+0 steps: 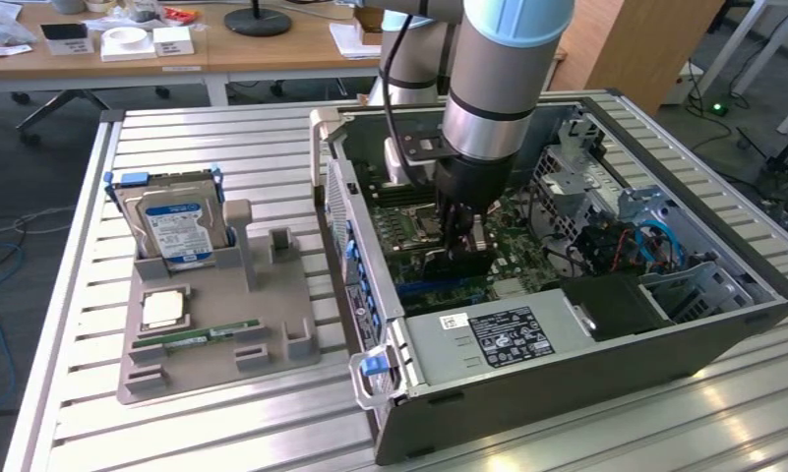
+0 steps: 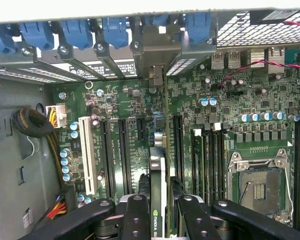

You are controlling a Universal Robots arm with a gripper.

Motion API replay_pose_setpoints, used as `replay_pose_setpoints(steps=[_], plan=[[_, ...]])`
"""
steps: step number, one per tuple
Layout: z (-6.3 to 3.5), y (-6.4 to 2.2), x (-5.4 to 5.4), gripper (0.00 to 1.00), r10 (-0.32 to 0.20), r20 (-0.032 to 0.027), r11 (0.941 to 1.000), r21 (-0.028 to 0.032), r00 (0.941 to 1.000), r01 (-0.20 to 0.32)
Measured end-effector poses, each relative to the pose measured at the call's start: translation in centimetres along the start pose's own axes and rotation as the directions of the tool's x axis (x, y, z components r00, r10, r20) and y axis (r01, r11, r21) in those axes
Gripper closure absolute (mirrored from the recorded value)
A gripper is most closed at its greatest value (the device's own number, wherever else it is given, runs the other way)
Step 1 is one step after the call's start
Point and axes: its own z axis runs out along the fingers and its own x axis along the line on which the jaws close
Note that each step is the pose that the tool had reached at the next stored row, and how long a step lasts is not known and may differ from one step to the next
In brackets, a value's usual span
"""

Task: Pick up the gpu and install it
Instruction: 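Insert the gpu into the slot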

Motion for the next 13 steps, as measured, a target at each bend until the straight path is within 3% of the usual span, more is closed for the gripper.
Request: replay_pose_setpoints(steps=[13], plan=[[0.20, 0.02, -0.01, 0.74, -0.025, 0.0016, 0.9997, 0.0009, 0.9997, 0.025]])
